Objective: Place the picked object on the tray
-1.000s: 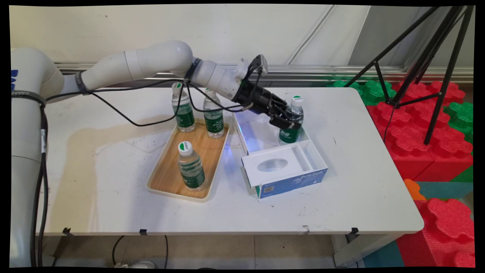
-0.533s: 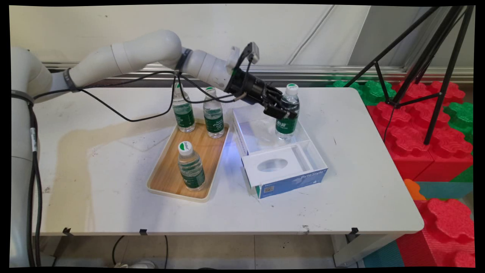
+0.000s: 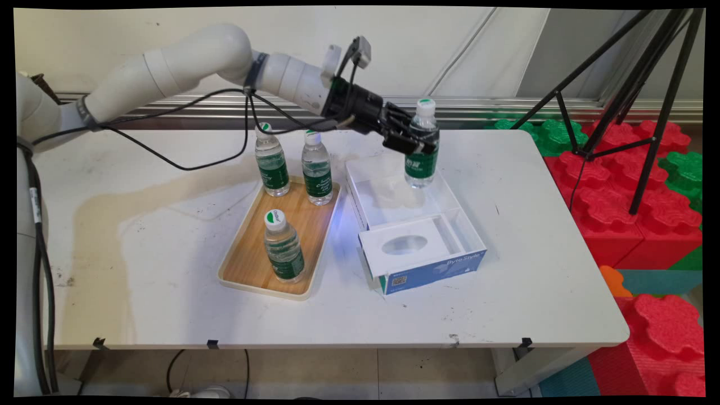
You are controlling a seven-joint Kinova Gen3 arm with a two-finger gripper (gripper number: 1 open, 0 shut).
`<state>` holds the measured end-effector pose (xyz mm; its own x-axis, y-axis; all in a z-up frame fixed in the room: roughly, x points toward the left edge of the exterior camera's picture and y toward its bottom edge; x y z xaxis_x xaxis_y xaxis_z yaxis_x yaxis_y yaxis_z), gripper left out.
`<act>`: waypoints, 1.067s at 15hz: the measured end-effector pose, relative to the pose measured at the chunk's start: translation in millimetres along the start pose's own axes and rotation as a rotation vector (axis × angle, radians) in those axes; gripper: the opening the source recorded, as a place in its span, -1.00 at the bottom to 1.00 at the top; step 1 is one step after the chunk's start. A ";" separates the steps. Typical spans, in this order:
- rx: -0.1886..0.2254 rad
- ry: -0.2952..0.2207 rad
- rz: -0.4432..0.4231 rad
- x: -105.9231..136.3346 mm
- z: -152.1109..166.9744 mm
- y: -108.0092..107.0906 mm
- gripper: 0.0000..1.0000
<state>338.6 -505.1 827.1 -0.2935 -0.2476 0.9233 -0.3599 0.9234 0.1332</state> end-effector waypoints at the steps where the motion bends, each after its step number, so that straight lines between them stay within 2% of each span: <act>1: 0.001 0.007 0.000 3.9 -4.8 0.0 -1.00; 9: 0.007 0.054 -0.010 35.9 -44.4 3.9 -1.00; 16: 0.002 0.069 -0.031 54.7 -85.4 12.7 -1.00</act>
<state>393.6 -481.9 910.0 -0.2208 -0.2556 0.9412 -0.3695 0.9150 0.1618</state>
